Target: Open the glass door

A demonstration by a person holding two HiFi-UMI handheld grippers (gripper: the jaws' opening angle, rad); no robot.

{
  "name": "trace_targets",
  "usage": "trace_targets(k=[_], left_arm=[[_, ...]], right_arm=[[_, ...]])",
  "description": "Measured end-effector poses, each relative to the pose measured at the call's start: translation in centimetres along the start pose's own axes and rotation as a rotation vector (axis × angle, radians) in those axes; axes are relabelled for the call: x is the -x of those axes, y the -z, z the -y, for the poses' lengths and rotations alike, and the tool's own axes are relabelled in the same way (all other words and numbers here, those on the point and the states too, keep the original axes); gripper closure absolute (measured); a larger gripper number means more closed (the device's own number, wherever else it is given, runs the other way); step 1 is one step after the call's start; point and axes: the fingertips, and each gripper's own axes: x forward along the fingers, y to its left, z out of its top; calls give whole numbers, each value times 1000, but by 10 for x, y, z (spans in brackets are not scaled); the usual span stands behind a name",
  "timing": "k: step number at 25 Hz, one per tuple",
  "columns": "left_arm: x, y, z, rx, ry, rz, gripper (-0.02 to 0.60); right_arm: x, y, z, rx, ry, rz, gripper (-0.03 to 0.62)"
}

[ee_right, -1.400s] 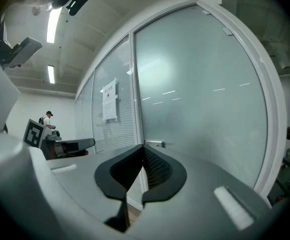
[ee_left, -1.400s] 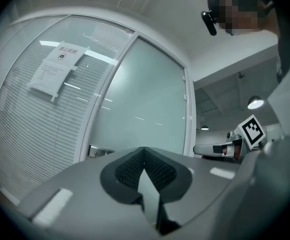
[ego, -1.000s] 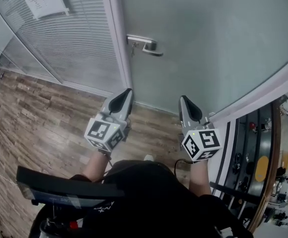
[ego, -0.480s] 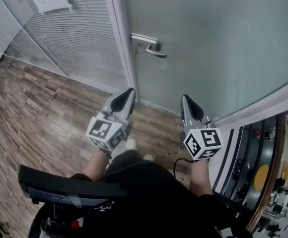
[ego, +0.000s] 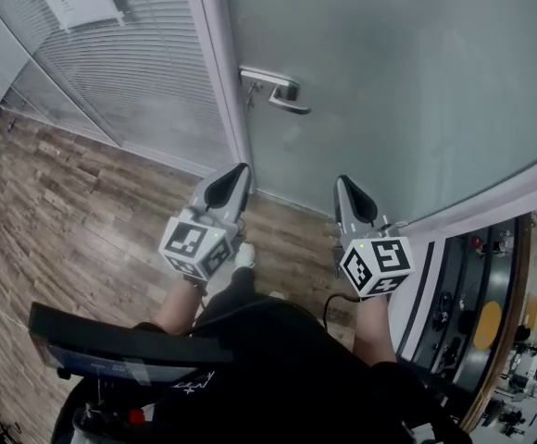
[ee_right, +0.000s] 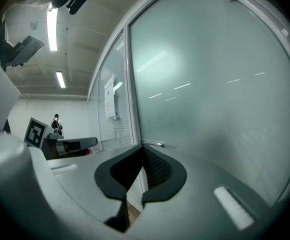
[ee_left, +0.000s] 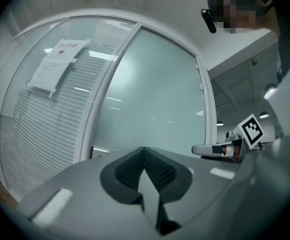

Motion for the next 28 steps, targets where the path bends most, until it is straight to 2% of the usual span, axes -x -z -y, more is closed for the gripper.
trace_targets(k=[12,19,28], left_arm=[[-41,-16,-53,7,35,6,581],[-72,-18,-73,11,97,-29,580],[-103,-5,-100,26,188,-66,581]], right_arm=[[-78,-11,-7,104,19,-34,591],[-128,-5,5,168,68,-102,590],[-176,29,23,293,141,-237,480]])
